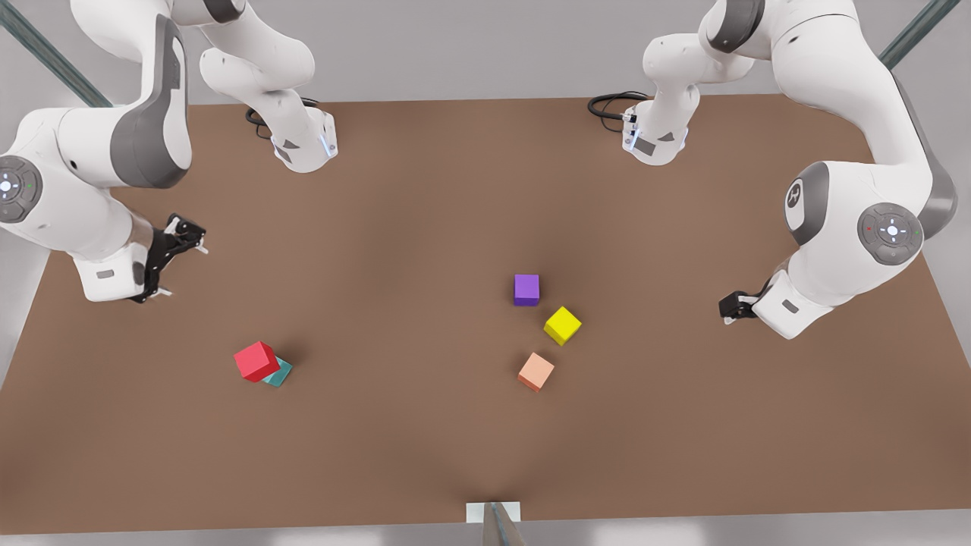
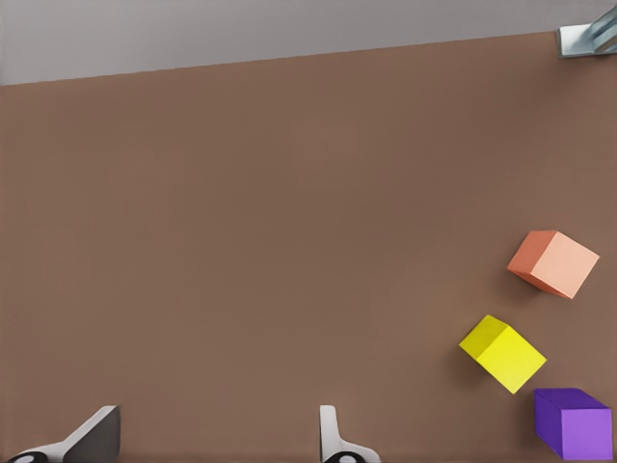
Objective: Pick up red wooden cube and pass to hand red wooden cube and place in blue wooden cube
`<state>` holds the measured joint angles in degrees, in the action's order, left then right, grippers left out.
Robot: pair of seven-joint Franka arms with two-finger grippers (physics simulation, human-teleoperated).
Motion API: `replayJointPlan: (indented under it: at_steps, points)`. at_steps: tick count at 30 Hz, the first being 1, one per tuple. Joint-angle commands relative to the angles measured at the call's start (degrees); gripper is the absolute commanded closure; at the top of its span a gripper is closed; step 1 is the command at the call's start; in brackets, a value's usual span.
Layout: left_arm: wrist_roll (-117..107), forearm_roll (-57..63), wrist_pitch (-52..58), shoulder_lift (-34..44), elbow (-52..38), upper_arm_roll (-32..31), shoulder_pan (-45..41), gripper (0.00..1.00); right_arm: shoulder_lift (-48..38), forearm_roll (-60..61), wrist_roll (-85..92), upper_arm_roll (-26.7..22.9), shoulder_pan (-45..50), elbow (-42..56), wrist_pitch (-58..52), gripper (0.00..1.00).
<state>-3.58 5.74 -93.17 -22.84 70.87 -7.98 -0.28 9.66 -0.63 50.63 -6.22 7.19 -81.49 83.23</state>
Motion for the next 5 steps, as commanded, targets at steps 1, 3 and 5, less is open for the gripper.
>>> replayJointPlan:
  at_steps: [1,3,5]
  points:
    - [-0.20,0.06,0.09,0.08,-0.03,-0.01,0.01,0.00,-0.08,0.19,-49.23,-0.02,-0.16,0.01,-0.27,0.00]
    - [-0.20,0.06,0.09,0.08,-0.03,-0.01,0.01,0.00,0.01,0.27,-48.88,-0.02,-0.25,0.10,0.00,0.00]
    - [-0.20,0.06,0.09,0.08,-0.03,-0.01,0.01,0.00,0.27,0.80,-48.79,-0.02,-0.25,0.28,-0.09,0.00]
